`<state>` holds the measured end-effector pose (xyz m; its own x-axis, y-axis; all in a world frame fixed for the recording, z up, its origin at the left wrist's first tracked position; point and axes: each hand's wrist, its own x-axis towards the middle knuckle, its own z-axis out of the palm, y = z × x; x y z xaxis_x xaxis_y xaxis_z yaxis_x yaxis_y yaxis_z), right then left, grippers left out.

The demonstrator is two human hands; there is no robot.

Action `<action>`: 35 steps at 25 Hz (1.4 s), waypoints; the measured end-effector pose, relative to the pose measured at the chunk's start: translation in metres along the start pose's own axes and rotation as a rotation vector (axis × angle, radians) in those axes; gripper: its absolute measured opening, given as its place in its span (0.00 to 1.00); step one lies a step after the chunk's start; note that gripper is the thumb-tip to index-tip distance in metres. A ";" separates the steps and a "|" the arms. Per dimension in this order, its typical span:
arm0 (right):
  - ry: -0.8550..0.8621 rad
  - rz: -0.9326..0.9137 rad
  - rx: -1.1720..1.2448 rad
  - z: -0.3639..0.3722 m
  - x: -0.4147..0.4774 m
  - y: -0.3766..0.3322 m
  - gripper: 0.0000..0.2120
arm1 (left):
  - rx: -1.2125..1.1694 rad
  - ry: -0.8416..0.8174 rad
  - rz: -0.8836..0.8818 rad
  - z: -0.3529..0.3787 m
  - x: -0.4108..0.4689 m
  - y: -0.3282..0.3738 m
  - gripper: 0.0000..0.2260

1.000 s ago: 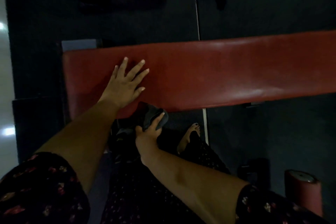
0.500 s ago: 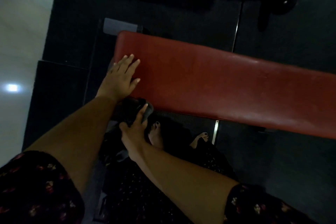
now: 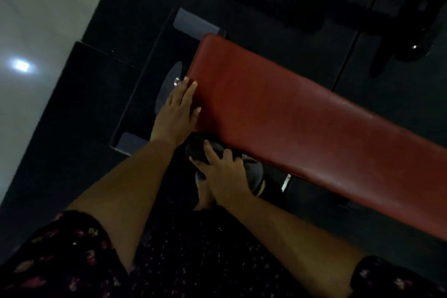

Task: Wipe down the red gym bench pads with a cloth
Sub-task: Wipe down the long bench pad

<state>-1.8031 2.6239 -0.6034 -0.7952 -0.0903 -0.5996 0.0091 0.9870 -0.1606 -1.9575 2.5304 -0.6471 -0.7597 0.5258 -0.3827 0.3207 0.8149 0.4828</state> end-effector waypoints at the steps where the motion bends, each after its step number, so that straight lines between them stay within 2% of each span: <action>1: -0.003 -0.110 -0.095 -0.004 -0.004 0.014 0.30 | -0.056 0.073 -0.099 0.010 -0.009 0.004 0.29; 3: -0.083 -0.344 -0.332 -0.012 -0.007 0.037 0.26 | -0.269 0.198 -0.354 0.028 -0.026 0.021 0.31; 5: -0.087 -0.436 -0.545 -0.025 -0.003 0.045 0.23 | -0.466 0.256 -0.527 0.040 -0.036 0.038 0.30; 8: -0.215 -0.446 -0.644 -0.042 0.000 0.038 0.22 | -0.509 0.291 -0.578 0.040 -0.034 0.043 0.27; 10: -0.252 -0.476 -0.580 -0.068 -0.007 0.045 0.19 | -0.452 0.307 -0.555 0.037 -0.036 0.039 0.27; 12: -0.112 -0.495 -0.530 -0.106 0.008 0.075 0.21 | -0.382 0.344 -0.556 0.039 -0.039 0.038 0.29; 14: 0.128 -0.496 -0.596 -0.144 0.046 0.108 0.25 | -0.419 0.430 -0.696 0.045 -0.040 0.047 0.31; 15: 0.180 -0.495 -0.639 -0.161 0.068 0.117 0.24 | -0.481 0.464 -0.781 0.049 -0.040 0.056 0.32; 17: 0.157 -0.564 -0.717 -0.181 0.109 0.114 0.26 | -0.624 0.483 -0.899 0.056 -0.041 0.077 0.32; 19: 0.101 -0.698 -0.798 -0.182 0.138 0.090 0.27 | -0.720 0.428 -0.904 0.063 -0.041 0.101 0.33; 23: 0.083 -0.996 -0.957 -0.162 0.151 0.027 0.24 | -0.854 0.302 -0.763 0.074 -0.049 0.129 0.38; 26: 0.028 -1.139 -1.099 -0.149 0.150 -0.003 0.20 | -0.828 0.248 -0.729 0.079 -0.051 0.125 0.40; 28: 0.029 -1.051 -1.070 -0.154 0.160 0.001 0.19 | -0.701 0.223 -0.693 0.084 -0.052 0.119 0.44; 31: -0.003 -0.695 -0.839 -0.181 0.183 0.038 0.22 | -0.291 0.172 -0.582 0.073 -0.050 0.091 0.54; 33: -0.018 -0.591 -0.755 -0.187 0.192 0.061 0.22 | -0.012 0.087 -0.430 0.055 -0.042 0.066 0.58; 35: 0.009 -0.428 -0.601 -0.188 0.198 0.081 0.23 | 0.142 -0.034 -0.217 0.034 -0.021 0.050 0.60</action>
<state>-2.0740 2.7112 -0.5881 -0.6594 -0.4856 -0.5740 -0.6349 0.7685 0.0793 -1.9058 2.5683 -0.6417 -0.8005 0.3407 -0.4930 0.2304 0.9344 0.2717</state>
